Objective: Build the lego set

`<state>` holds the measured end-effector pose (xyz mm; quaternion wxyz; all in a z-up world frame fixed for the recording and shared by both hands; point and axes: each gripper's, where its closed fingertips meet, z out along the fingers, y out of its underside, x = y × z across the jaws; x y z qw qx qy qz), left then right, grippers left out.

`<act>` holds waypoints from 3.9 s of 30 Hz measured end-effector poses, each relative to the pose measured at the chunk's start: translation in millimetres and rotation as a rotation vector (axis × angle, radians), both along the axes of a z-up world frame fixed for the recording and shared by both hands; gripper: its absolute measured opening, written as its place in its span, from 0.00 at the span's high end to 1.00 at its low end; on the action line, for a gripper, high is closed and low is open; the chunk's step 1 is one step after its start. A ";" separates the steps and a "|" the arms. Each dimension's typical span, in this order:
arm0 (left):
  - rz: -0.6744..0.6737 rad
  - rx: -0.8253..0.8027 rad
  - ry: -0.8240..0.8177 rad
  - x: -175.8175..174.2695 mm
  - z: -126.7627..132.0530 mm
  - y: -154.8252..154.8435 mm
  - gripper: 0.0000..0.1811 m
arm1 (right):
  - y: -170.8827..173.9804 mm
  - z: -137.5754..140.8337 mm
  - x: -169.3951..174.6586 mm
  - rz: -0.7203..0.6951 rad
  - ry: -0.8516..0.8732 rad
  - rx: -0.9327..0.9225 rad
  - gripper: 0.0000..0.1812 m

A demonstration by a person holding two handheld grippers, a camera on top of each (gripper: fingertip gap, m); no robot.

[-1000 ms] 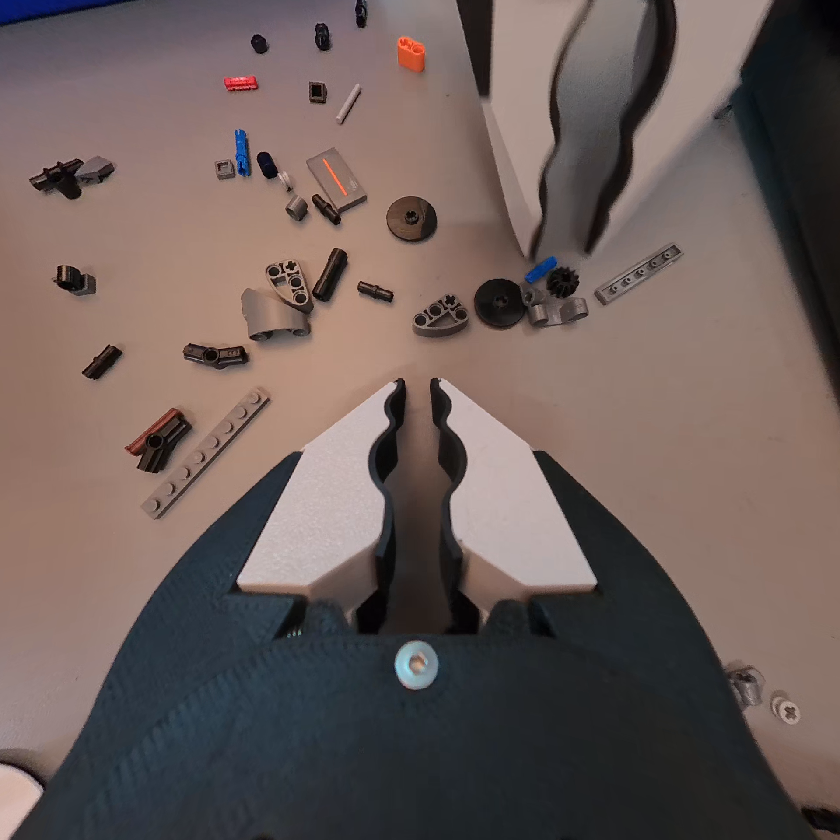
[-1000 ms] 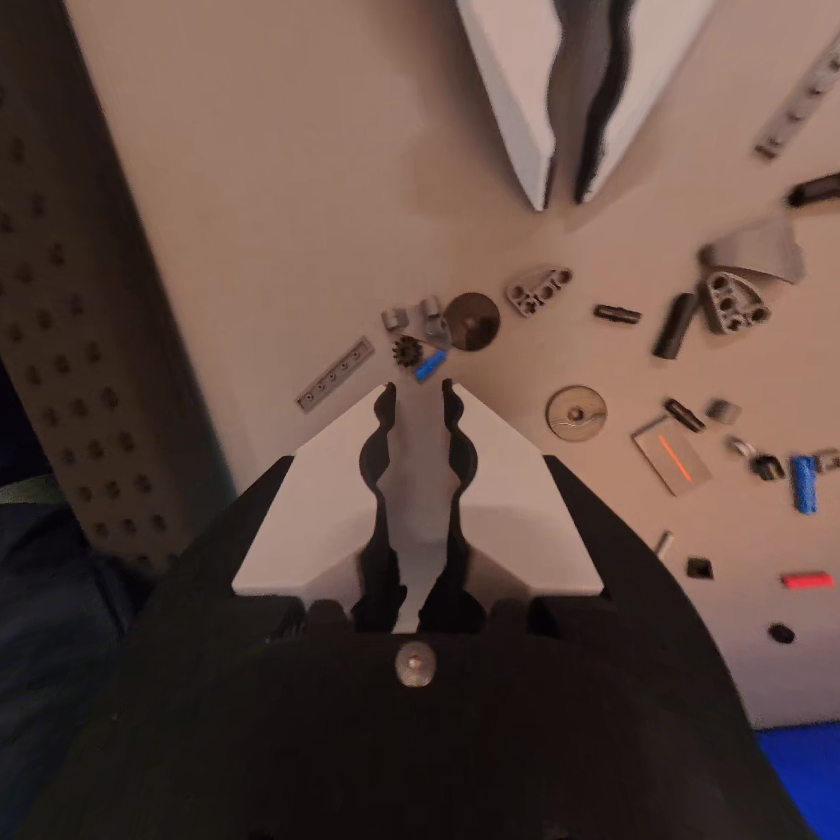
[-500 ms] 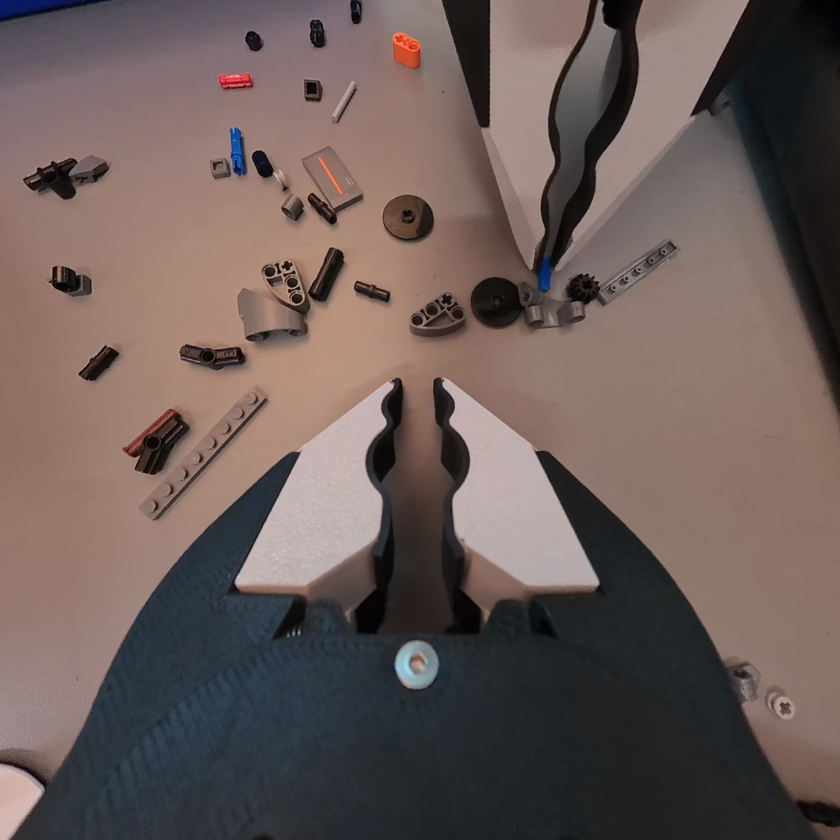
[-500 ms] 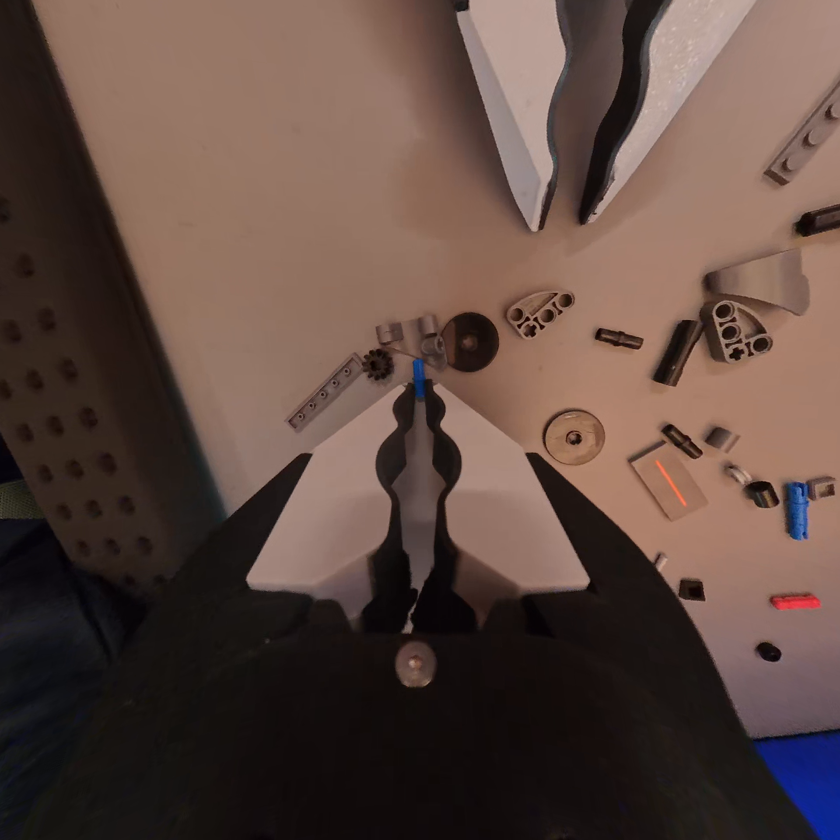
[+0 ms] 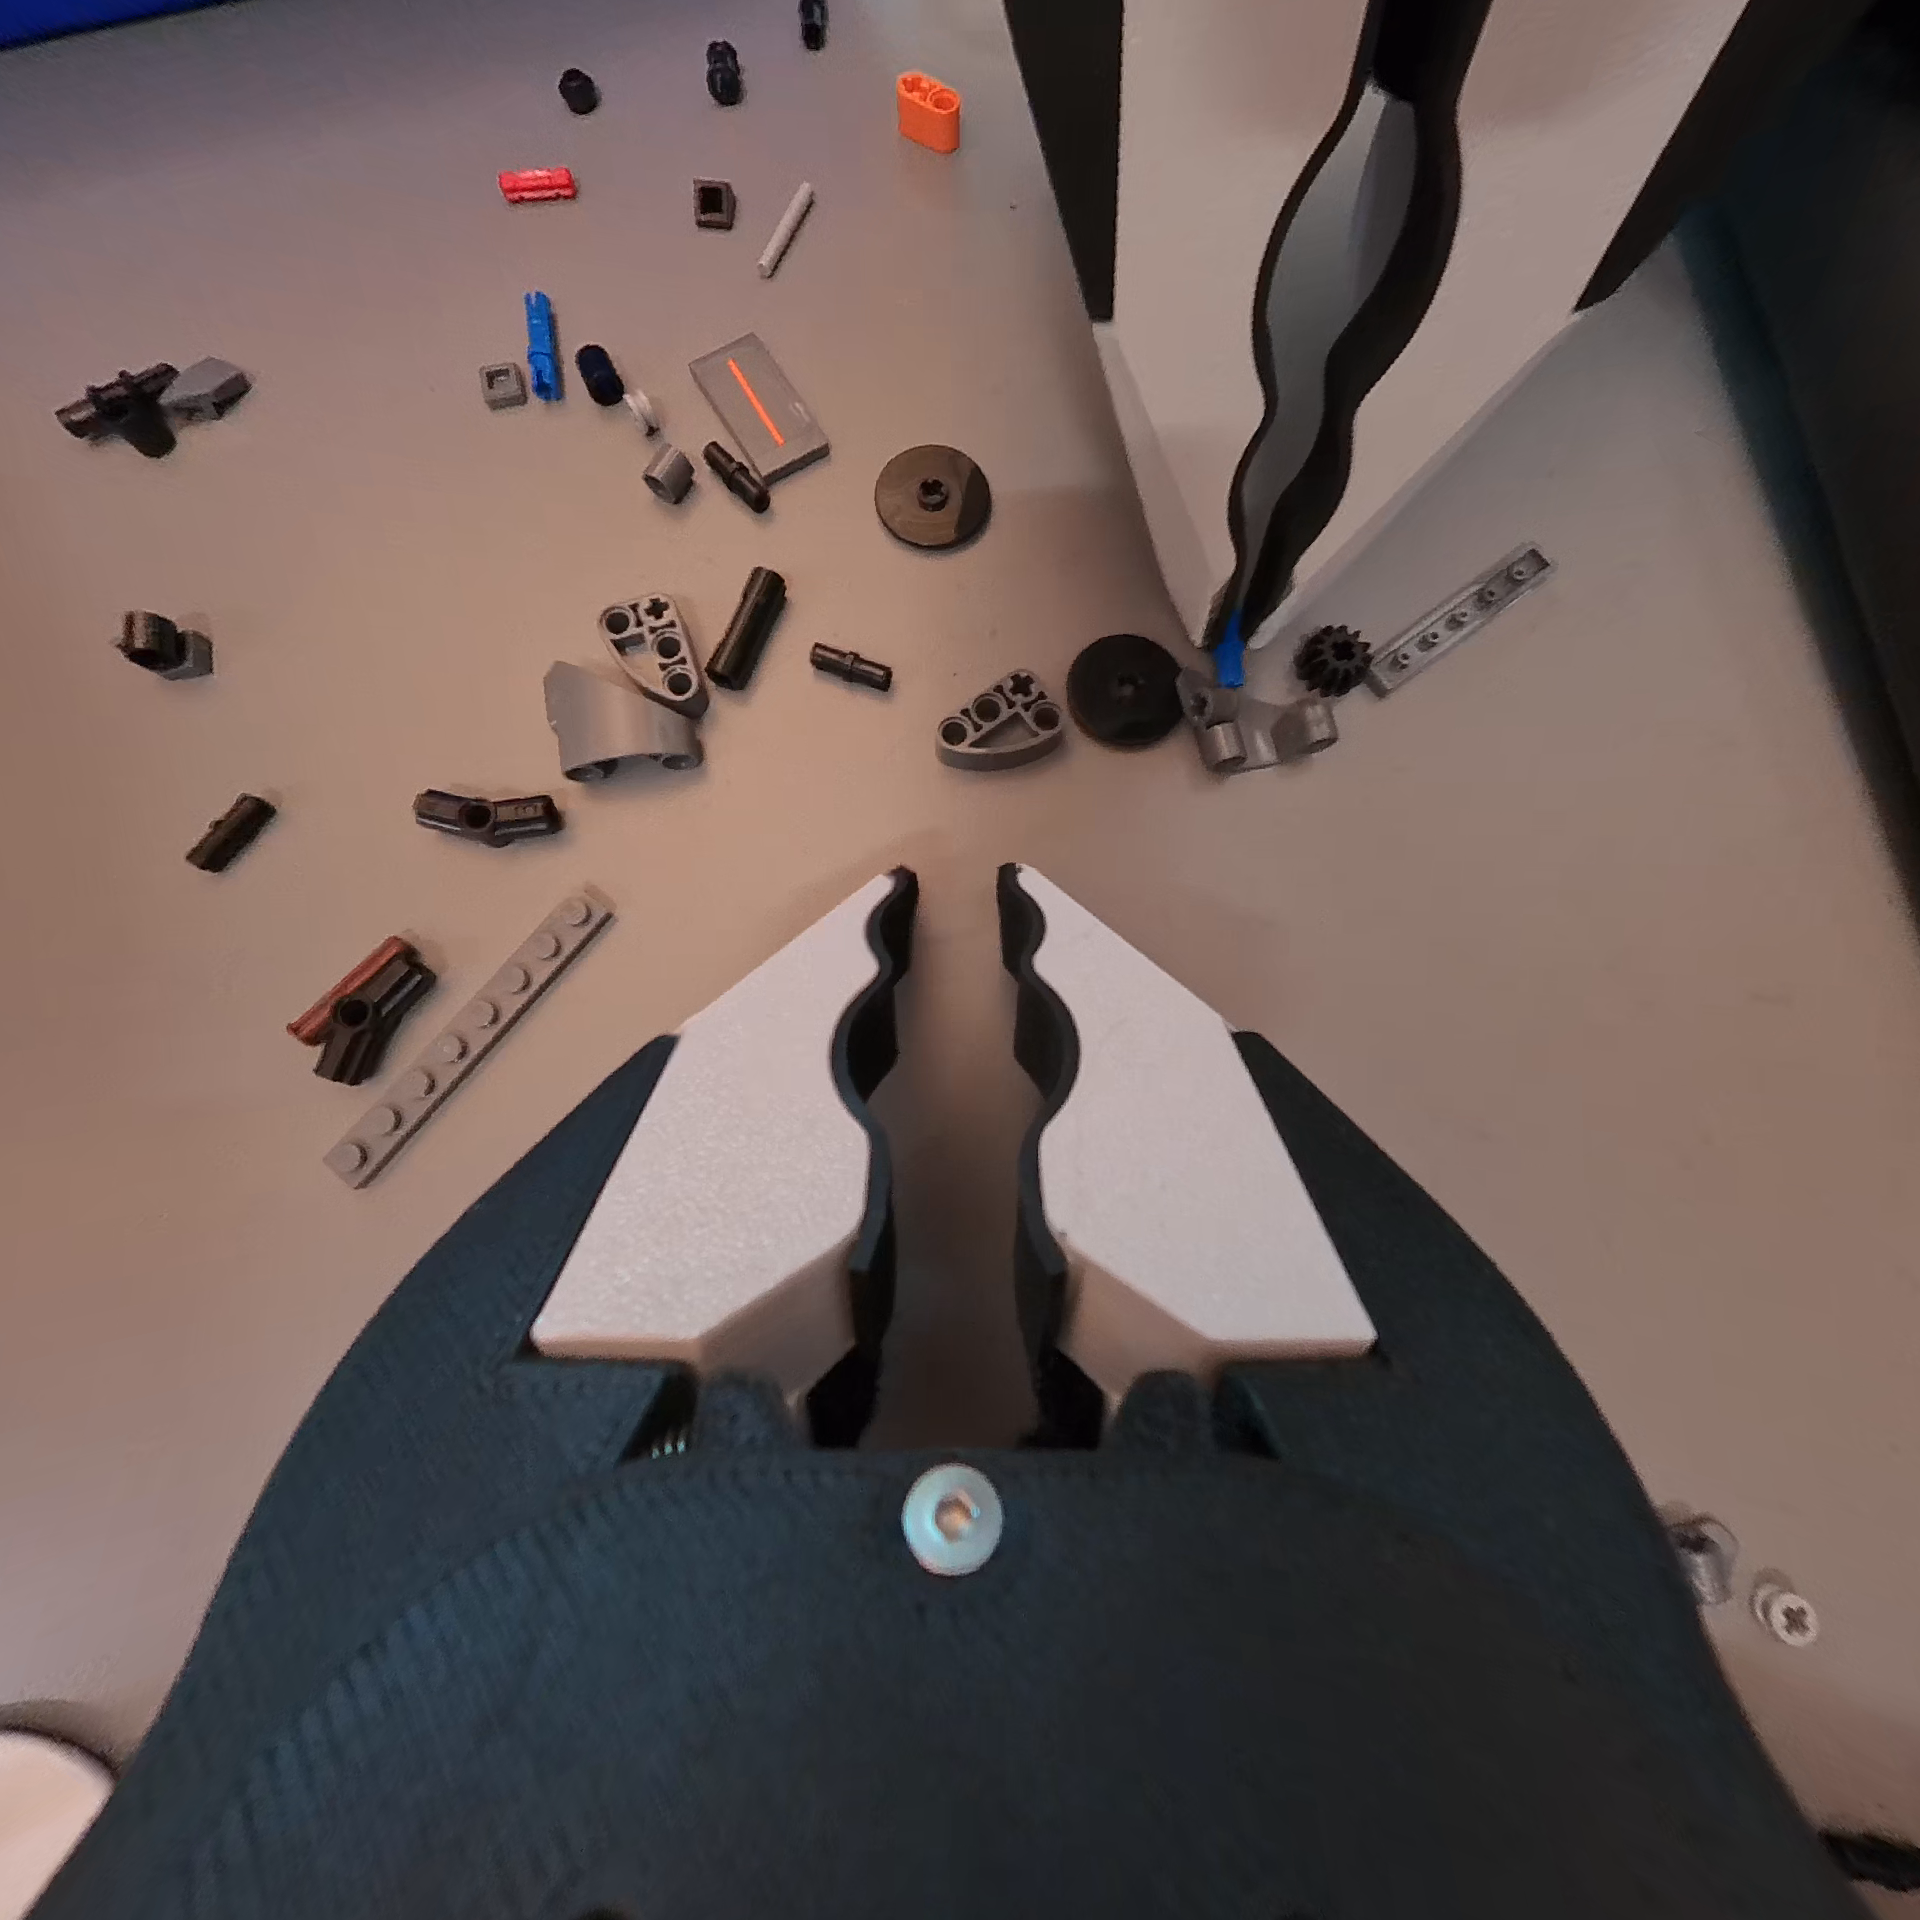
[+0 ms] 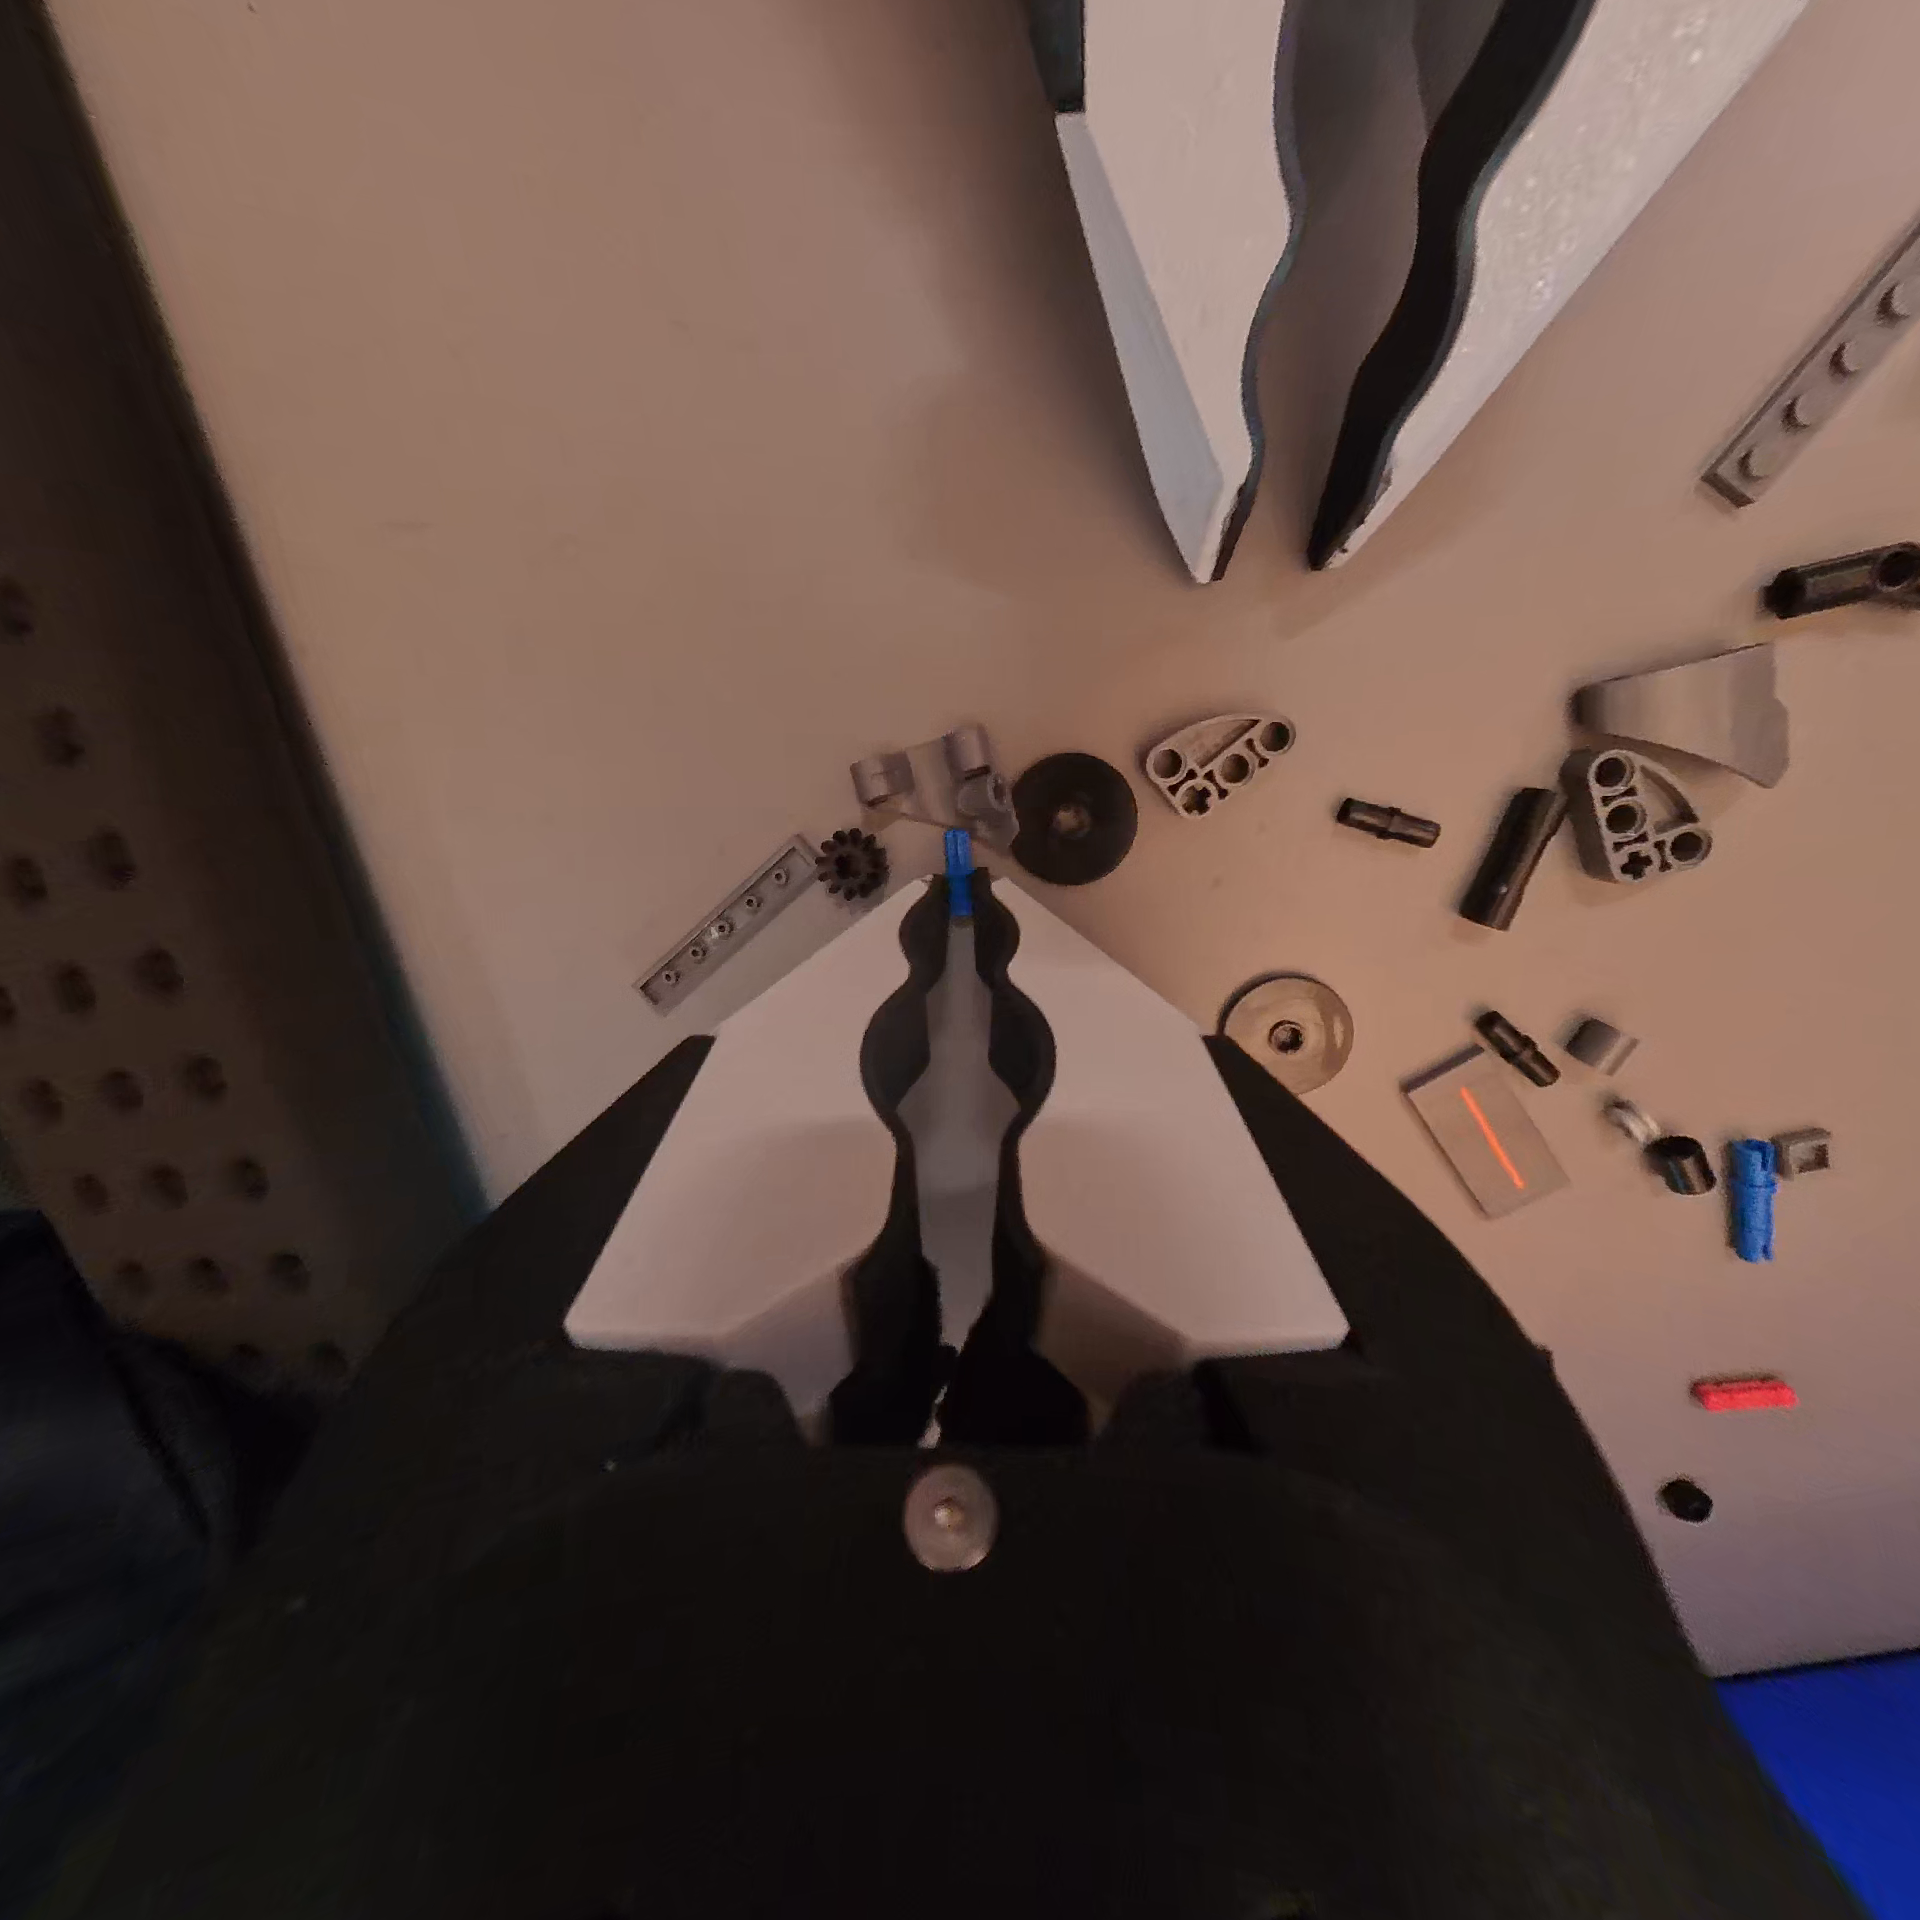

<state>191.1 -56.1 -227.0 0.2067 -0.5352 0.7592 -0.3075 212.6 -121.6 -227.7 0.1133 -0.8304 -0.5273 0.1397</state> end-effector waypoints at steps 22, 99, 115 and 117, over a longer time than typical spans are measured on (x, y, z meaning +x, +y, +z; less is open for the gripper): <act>-0.056 0.373 -0.206 33.6 40.2 -20.8 0.87 | 43.3 43.7 8.1 -0.205 0.346 0.119 0.98; 0.080 0.144 -0.115 32.4 8.3 -0.9 0.93 | 44.2 28.2 0.3 -0.115 0.252 0.169 0.99; 0.073 0.111 -0.115 32.5 6.9 -3.1 0.96 | 39.2 24.5 -6.6 -0.059 0.227 0.176 0.99; 0.071 0.107 -0.116 32.6 6.7 -3.5 0.96 | 39.2 23.2 -7.0 -0.050 0.220 0.181 0.99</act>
